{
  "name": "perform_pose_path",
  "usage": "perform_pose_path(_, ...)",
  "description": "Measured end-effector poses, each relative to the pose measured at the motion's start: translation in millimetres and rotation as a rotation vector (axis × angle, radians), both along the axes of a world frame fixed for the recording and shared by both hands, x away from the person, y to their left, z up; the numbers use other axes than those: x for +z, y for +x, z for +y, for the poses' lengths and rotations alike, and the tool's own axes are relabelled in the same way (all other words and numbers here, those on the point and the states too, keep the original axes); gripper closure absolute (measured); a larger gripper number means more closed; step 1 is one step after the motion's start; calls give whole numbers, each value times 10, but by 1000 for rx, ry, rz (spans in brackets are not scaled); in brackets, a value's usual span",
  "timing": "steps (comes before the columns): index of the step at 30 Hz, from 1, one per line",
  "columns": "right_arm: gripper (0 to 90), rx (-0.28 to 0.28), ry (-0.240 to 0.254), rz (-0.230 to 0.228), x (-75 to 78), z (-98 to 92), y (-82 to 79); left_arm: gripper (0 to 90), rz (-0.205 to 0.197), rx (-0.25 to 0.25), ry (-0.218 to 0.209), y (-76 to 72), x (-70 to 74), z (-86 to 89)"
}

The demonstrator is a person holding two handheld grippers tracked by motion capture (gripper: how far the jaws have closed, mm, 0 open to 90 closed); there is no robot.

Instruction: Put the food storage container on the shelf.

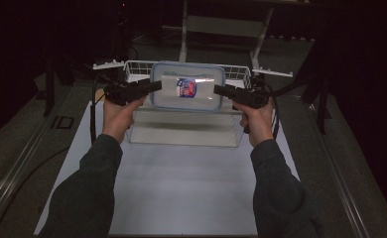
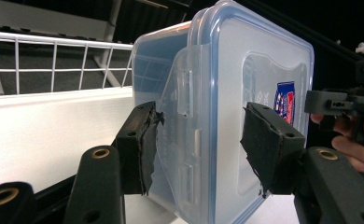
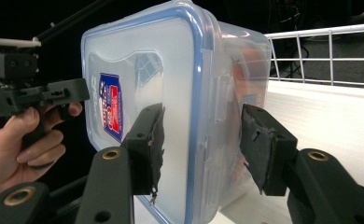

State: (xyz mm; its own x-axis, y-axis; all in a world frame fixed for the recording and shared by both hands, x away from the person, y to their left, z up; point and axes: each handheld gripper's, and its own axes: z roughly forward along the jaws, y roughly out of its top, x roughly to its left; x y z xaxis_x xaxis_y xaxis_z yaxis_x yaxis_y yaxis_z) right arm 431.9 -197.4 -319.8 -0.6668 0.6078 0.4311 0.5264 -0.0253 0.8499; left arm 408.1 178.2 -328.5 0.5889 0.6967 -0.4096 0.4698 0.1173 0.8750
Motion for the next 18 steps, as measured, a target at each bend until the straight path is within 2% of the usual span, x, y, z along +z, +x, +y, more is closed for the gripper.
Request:
perform_pose_path(5,492,-24,12,11,-11,9,31,446,3,22,-20,26,-15,-19)
perform_pose_path(9,491,-56,-34,20,-42,33,50,441,6,69,-10,52,-26,-32)
perform_pose_path(10,493,-67,-43,30,-58,40,59,456,10,80,-5,61,-38,-28)
perform_pose_path(11,478,-63,-47,38,-80,51,73,509,7,74,3,75,-52,-27)
perform_pose_path(12,453,-74,-36,37,-102,67,81,535,10,77,18,94,-66,-32)
perform_pose_path(13,468,-97,10,45,-110,58,81,515,12,95,15,110,-78,-32)
perform_pose_path(14,477,-103,16,49,-124,61,86,532,15,108,8,126,-83,-22)
perform_pose_path(16,478,-85,-39,55,-165,110,95,546,22,123,4,146,-79,-26)
perform_pose_path(18,456,-76,-91,43,-186,169,83,547,10,133,24,130,-70,-50)
